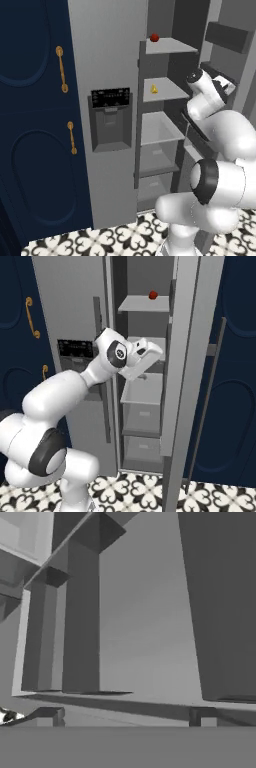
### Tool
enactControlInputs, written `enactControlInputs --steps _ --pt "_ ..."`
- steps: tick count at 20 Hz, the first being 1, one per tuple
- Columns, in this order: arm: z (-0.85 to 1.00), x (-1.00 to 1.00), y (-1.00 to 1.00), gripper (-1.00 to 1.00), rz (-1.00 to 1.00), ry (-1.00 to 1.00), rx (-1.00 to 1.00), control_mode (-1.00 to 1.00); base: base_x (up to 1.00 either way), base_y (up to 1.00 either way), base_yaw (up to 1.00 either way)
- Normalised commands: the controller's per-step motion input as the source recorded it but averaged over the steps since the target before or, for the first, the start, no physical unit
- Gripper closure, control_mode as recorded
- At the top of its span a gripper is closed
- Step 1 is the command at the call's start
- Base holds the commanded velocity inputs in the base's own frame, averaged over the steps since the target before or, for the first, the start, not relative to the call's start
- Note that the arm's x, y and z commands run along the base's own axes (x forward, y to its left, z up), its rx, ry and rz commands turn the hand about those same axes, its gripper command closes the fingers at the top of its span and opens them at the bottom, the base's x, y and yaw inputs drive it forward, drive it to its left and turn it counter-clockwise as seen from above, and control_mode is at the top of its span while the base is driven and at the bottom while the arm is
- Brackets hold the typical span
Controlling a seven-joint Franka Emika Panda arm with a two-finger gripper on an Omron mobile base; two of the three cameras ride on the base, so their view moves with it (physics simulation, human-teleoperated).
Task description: Grab a lemon wedge from the fridge and one ice cube from the ice bowl, and put them in the glass of lemonade.
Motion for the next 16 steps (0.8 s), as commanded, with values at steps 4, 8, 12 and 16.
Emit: enactControlInputs --steps 4,8,12,16 --pt "0.12 -0.60 0.11 -1.00 0.00 -0.23 0.27 -1.00 0.00 0.00 0.00" --pt "0.31 -0.99 0.88 -1.00 0.00 -0.46 0.15 -1.00 0.00 0.00 0.00" --pt "0.38 -0.81 1.00 -1.00 0.00 -0.58 0.12 -1.00 0.00 0.00 0.00" --pt "0.21 -0.88 1.00 -1.00 -0.01 -0.42 0.18 -1.00 0.00 0.00 0.00"
